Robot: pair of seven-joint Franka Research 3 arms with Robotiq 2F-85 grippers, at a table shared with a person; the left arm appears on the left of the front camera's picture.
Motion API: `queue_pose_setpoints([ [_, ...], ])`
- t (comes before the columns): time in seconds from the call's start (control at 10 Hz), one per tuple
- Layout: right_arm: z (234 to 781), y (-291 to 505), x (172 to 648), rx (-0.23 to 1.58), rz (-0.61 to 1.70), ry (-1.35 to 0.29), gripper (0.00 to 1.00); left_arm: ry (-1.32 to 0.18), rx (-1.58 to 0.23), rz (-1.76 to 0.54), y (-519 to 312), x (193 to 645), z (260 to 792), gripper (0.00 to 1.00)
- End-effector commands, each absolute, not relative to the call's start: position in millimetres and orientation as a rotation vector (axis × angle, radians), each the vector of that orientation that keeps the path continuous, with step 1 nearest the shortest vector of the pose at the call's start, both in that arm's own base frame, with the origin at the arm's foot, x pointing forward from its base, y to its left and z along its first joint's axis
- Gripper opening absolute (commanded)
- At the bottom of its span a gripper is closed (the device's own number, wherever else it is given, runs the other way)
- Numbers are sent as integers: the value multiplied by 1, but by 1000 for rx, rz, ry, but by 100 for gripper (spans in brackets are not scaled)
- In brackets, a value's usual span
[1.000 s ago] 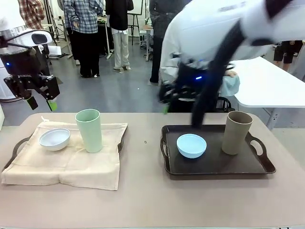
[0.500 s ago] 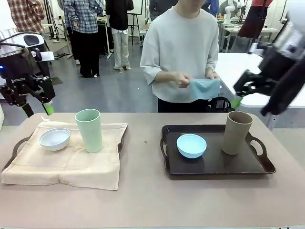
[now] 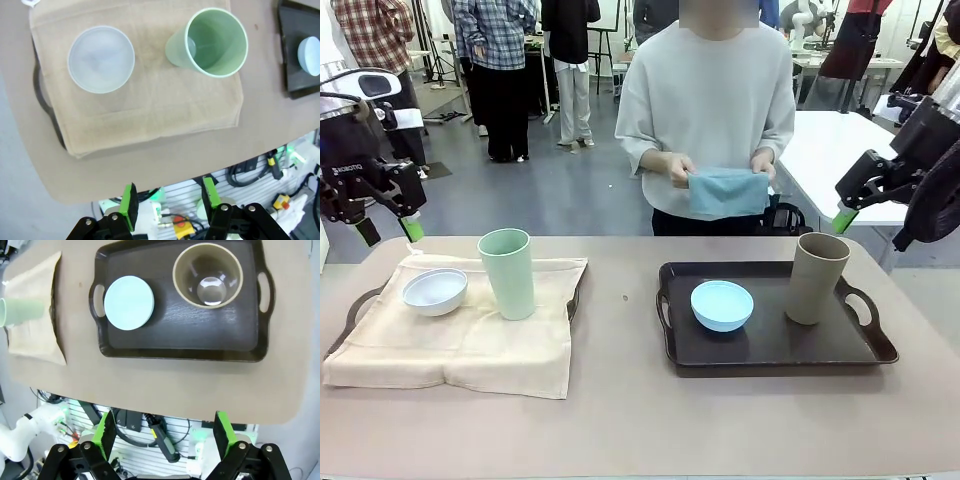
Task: Set up a tray with a mat and arrange the tableware.
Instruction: Pick up the Picnic Bowl and Reusable plastic cup from the Handle tray in front of the human's position and hold them in the air.
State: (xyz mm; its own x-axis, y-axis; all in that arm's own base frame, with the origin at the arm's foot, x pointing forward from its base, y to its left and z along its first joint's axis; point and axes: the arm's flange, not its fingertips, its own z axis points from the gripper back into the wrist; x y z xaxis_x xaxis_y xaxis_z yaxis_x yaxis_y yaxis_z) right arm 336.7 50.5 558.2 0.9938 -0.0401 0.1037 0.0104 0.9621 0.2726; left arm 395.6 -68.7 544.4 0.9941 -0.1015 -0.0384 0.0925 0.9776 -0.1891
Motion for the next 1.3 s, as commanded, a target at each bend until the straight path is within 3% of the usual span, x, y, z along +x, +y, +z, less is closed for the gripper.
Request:
queue_pose_setpoints([
  [0.0,558,45,337,279,-35,-108,100,46,-188,-98,-69,395,545,68],
  [0.3,561,-61,344,440,-94,-130,100,99,-421,-84,-8,384,538,68],
  [0.4,559,-90,344,470,-139,-123,100,122,-526,-101,6,378,538,100],
  [0.6,550,-141,338,691,-51,-114,100,131,-677,-106,31,372,541,100],
  [0.7,543,-162,334,796,-36,-130,100,96,-792,-74,48,372,543,92],
  [0.8,534,-181,329,878,-40,-151,100,57,-876,-37,62,372,541,100],
  [1.2,506,-224,299,1138,-39,-227,100,-106,-1040,77,125,359,539,100],
])
